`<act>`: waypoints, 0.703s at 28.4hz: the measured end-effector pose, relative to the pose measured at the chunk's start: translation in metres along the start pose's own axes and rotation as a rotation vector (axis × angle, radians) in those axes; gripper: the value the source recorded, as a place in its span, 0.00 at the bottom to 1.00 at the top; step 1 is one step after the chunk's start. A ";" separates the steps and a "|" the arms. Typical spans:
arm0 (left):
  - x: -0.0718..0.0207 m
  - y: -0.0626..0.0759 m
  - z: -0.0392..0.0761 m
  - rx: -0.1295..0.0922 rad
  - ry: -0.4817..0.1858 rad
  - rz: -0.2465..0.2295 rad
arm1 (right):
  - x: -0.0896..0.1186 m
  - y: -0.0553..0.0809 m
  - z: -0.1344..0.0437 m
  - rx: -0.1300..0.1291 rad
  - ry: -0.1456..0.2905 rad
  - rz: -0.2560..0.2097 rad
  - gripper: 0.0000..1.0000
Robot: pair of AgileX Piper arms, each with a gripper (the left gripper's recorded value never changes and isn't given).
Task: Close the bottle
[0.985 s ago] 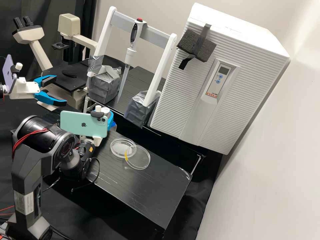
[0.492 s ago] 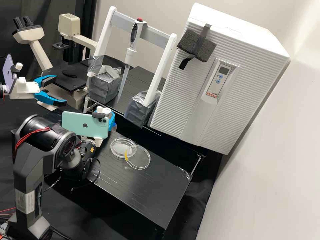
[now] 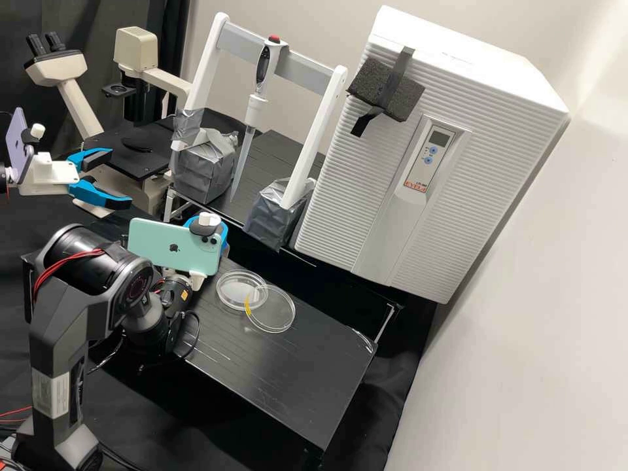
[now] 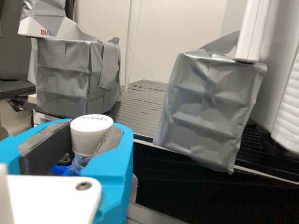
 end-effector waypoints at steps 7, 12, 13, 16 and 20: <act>0.0002 0.000 0.001 0.000 -0.002 0.000 | 0.000 0.000 0.000 0.000 0.000 0.000 0.00; 0.0002 0.000 0.001 0.001 -0.002 0.000 | 0.000 0.000 0.000 0.000 -0.001 -0.001 0.00; 0.0002 0.000 0.001 0.001 -0.002 0.000 | 0.000 0.000 0.000 0.000 -0.001 -0.001 1.00; 0.0002 0.000 0.001 0.001 -0.002 0.000 | 0.000 0.000 0.000 0.000 0.001 -0.002 1.00; 0.0002 0.000 0.001 0.001 -0.002 0.000 | 0.000 -0.002 -0.001 0.000 -0.002 -0.010 1.00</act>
